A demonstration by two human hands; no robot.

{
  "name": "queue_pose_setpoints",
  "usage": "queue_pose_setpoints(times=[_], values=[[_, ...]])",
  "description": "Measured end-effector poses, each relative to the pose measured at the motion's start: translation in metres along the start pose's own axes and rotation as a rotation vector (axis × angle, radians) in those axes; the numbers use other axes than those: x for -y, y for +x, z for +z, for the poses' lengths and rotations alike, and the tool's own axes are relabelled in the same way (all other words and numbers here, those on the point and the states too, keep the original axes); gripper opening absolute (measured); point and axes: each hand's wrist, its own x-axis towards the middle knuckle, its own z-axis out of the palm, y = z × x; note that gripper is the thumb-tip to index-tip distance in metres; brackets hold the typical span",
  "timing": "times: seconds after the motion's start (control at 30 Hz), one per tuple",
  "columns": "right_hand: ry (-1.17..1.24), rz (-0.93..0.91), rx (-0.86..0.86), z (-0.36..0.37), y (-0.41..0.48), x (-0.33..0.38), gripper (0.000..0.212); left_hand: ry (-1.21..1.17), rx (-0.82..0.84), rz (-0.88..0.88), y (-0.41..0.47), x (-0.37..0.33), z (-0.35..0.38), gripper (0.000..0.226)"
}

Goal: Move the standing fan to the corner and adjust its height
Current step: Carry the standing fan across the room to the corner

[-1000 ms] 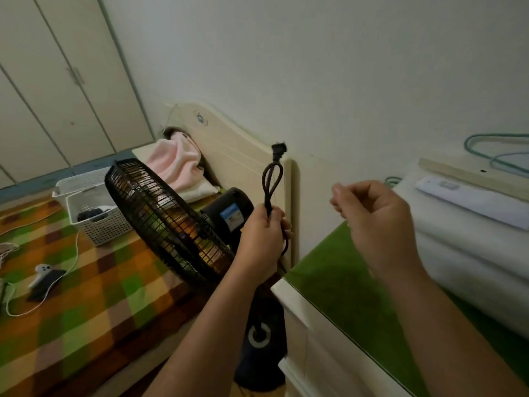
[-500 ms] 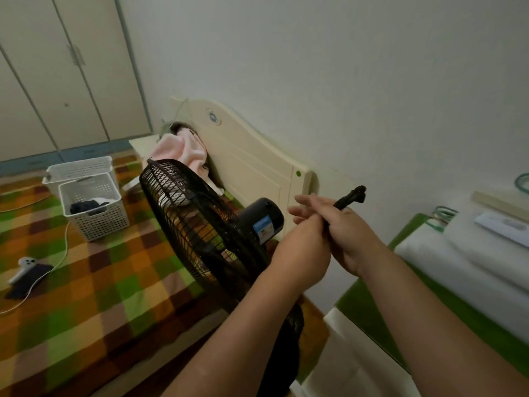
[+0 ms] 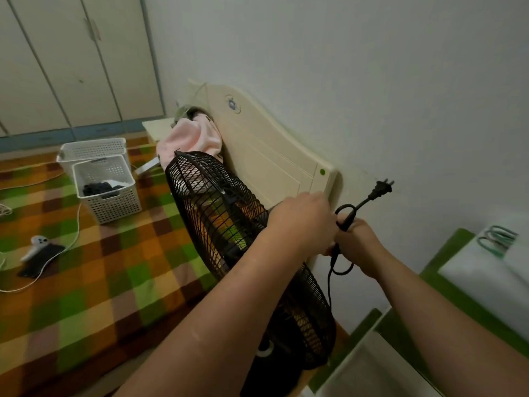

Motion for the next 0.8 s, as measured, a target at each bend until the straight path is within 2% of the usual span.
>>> queue_pose_setpoints(times=[0.17,0.27,0.4,0.5,0.57,0.63,0.7,0.77,0.8], values=[[-0.112,-0.062,0.08,-0.003,0.031,-0.024,0.032,0.064,0.014,-0.027,0.012,0.0,-0.003,0.019],[-0.207,-0.083,0.188,-0.004,0.054,-0.039,0.049,0.128,0.027,-0.075,0.026,-0.003,-0.006,0.019],[-0.483,-0.214,0.418,-0.008,0.087,-0.061,0.019,0.248,0.103,-0.16,0.061,-0.008,-0.009,0.015],[-0.545,-0.211,0.51,-0.014,0.109,-0.077,0.022,0.335,0.214,-0.249,0.096,-0.003,-0.004,0.02],[-0.562,-0.186,0.536,-0.016,0.123,-0.087,0.016,0.384,0.286,-0.296,0.117,0.003,0.003,0.025],[-0.598,-0.178,0.53,-0.013,0.134,-0.097,0.015,0.392,0.386,-0.342,0.13,0.012,0.014,0.036],[-0.608,-0.186,0.531,-0.009,0.142,-0.104,0.008,0.361,0.534,-0.437,0.138,0.024,0.027,0.059],[-0.501,-0.145,0.533,0.0,0.146,-0.109,0.002,0.306,0.614,-0.527,0.143,0.039,0.04,0.083],[-0.445,-0.114,0.53,0.005,0.147,-0.111,0.007,0.285,0.622,-0.566,0.145,0.045,0.046,0.095]])
